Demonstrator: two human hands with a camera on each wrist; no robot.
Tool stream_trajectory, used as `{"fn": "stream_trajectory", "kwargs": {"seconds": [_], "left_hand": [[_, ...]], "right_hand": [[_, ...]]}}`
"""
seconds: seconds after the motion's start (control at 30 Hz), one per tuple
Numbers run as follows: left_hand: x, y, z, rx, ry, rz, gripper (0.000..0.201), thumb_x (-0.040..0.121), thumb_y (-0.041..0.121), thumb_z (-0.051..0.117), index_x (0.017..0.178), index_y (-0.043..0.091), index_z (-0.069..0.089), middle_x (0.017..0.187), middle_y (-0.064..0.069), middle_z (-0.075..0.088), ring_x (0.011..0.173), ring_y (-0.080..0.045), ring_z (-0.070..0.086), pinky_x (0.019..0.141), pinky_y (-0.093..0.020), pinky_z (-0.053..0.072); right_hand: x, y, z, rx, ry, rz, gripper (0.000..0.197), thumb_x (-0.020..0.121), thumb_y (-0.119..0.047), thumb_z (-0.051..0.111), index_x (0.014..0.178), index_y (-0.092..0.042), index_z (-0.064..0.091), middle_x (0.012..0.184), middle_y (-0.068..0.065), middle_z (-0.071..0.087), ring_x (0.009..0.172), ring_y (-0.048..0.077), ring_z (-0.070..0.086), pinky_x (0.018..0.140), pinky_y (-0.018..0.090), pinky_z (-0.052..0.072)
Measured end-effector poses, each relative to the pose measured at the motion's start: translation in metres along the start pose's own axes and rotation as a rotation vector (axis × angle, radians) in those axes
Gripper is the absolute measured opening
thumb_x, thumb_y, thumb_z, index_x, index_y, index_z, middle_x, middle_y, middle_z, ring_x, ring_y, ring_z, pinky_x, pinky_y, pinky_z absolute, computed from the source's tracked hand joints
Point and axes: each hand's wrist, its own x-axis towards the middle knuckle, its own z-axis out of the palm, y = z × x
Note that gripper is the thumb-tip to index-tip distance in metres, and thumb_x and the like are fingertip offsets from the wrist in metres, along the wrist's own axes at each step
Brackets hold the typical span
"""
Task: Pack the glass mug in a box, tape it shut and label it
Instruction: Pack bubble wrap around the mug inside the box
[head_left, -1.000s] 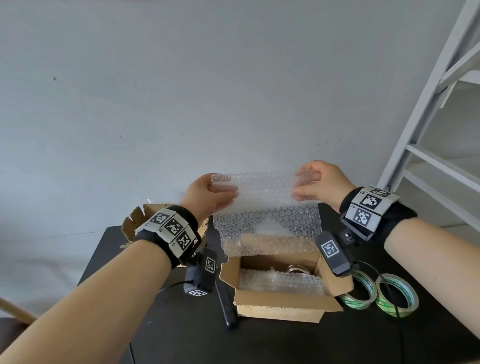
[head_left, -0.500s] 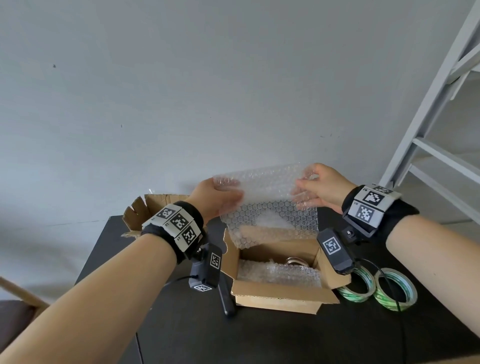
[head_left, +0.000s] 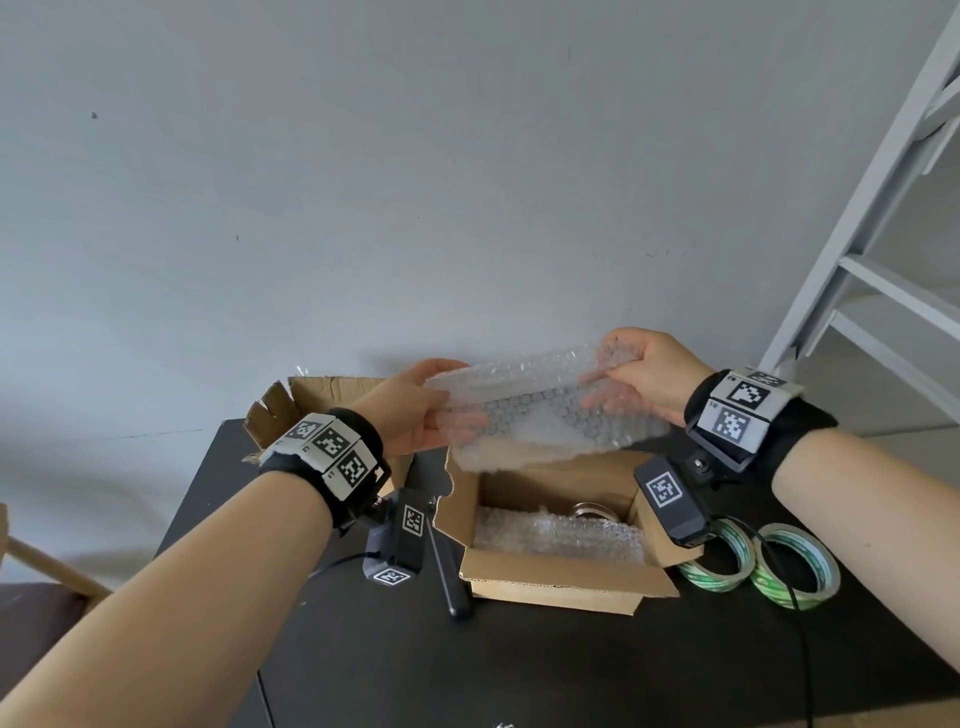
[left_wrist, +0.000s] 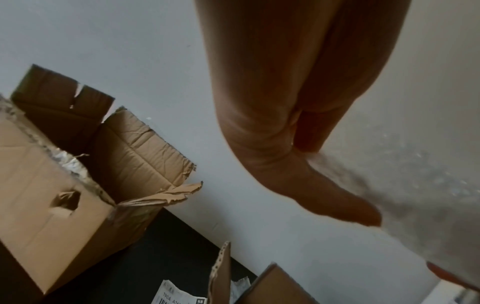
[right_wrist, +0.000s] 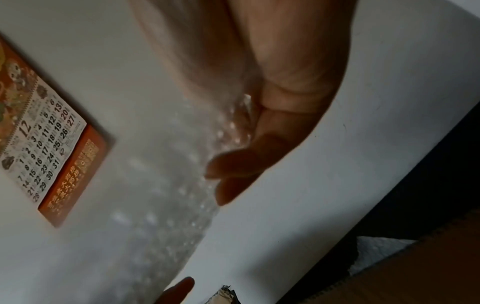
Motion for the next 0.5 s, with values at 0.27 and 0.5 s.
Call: {"fn": "stream_trajectory", "kwargs": {"seconds": [0.27, 0.5], "left_hand": [[-0.004, -0.003, 0.0, -0.156, 0.102, -0.06, 0.02, 0.096, 0.016, 0.051, 0.114, 0.008, 0.054, 0.097, -0.017, 0.065, 0.078, -0.03, 0.069, 0.057, -0.034, 0.06], [-0.001, -0.027, 0.015, 0.414, 0.155, 0.112, 0.033, 0.08, -0.004, 0.065, 0.097, 0.023, 0.059, 0.108, -0.009, 0.063, 0.097, -0.03, 0.063, 0.085, -0.045, 0.055]], "right_hand": [[0.008, 0.019, -0.001, 0.024, 0.046, 0.034, 0.028, 0.085, 0.015, 0.053, 0.07, -0.006, 0.062, 0.096, 0.017, 0.061, 0.096, 0.032, 0.066, 0.078, 0.034, 0.058], [-0.014, 0.016, -0.004, 0.301, -0.047, 0.277, 0.024, 0.088, -0.004, 0.045, 0.066, -0.004, 0.055, 0.098, 0.015, 0.053, 0.085, 0.032, 0.057, 0.071, 0.043, 0.055]]}}
